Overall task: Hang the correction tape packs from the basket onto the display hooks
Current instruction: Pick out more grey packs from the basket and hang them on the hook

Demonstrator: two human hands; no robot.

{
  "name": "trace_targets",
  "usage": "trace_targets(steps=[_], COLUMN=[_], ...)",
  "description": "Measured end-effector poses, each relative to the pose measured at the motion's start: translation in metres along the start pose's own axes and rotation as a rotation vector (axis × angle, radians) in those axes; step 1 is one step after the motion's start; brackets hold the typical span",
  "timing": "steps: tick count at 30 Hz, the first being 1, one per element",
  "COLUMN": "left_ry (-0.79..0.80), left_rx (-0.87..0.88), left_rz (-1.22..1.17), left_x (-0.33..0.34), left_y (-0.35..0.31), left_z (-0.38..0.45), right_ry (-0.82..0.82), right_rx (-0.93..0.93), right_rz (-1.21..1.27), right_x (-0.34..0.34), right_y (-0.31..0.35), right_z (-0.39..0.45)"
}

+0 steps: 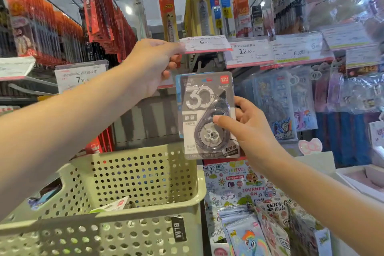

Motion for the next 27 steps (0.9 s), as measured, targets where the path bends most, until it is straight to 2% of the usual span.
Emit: trace_targets(steps=[7, 13, 27], left_ry=[-0.008, -0.006, 0.013], left_rx=[-0.080, -0.071, -0.074], left_rz=[0.000, 0.019, 0.046], left_x=[0.001, 0.000, -0.001], left_y=[0.001, -0.001, -0.001], left_z=[0.002, 0.001, -0.001], right_ry=[0.039, 0.023, 0.018], right_rx=[-0.027, -0.021, 0.017], right_rz=[0.058, 0.138, 0.100], right_x=[0.011, 0.014, 0.014], right_y=[0.006, 0.005, -0.011], right_z=[0.017, 0.030, 0.040])
Point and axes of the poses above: each hand's wrist, its own z-axis towards the middle knuckle, its own x-axis out of the palm, y = z × x, the point moved 7 cm from there along z, towards the middle knuckle, and after that the axes turned 10 degrees about -y, right-handed, at the moved point
